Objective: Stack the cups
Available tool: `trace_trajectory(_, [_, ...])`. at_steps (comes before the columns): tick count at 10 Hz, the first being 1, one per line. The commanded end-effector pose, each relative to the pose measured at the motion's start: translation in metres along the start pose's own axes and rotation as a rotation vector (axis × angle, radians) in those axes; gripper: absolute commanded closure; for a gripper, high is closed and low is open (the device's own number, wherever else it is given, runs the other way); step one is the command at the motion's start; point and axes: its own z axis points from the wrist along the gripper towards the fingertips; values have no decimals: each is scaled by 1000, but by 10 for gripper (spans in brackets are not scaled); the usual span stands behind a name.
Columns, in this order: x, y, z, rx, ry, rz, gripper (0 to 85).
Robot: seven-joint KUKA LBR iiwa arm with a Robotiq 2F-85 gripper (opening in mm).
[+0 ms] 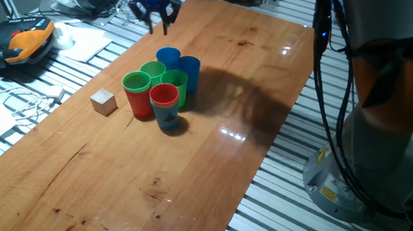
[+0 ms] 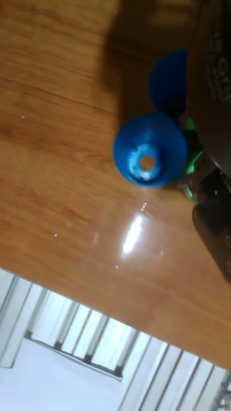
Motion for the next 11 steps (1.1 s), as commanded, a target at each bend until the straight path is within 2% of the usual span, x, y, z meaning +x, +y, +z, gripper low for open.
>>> trace_trajectory(1, [-69,-31,3,3,17,20,850])
trace_trajectory(2, [-69,-31,3,7,41,73,850])
trace_trajectory(3, [-69,-31,3,14,39,167,850])
trace_trajectory(4, [-69,-31,3,32,28,278,850])
trace_trajectory(6, [-69,-31,3,94,35,407,850])
trace_trajectory(8, [-69,-31,3,81,68,453,850])
trace_trajectory(9, [-69,-31,3,59,103,453,850])
trace_trajectory(11, [-69,-31,3,43,106,463,850])
